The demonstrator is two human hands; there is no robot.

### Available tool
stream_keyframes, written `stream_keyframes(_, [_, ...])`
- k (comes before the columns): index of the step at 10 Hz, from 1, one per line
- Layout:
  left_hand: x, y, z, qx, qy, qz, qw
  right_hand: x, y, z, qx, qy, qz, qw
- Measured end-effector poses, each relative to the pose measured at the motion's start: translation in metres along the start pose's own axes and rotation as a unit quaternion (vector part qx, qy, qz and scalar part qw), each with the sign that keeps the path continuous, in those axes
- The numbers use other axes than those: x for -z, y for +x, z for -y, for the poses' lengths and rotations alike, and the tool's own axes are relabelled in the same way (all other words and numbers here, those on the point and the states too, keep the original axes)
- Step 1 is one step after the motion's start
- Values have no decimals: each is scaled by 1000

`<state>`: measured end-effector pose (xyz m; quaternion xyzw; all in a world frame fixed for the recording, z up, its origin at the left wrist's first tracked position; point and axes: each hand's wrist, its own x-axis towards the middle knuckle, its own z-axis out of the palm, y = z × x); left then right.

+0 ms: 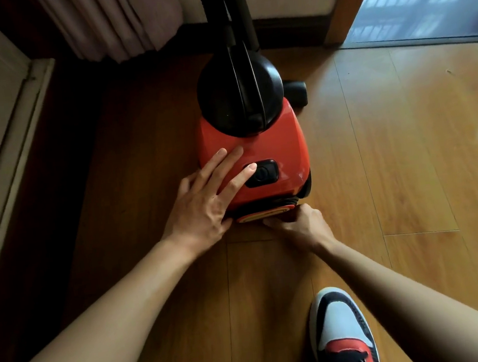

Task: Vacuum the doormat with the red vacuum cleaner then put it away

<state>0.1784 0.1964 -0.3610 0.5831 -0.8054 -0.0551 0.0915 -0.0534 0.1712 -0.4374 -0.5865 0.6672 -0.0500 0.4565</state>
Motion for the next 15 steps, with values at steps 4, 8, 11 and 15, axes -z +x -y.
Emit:
stream_keyframes(4, [4,1,1,-4,-22,7,1000,83,-12,18,40,40,-32,998])
stream_keyframes(8, [10,1,6,-13,-27,20,999,64,-3,-14,-87,253,10,964])
stream_keyframes(11, [12,1,2,-7,-43,18,999,43,10,-25,-24,60,-47,997])
stream_keyframes(15, [68,10,-19,60,-15,120,991,83,-21,1,26,-105,-70,992])
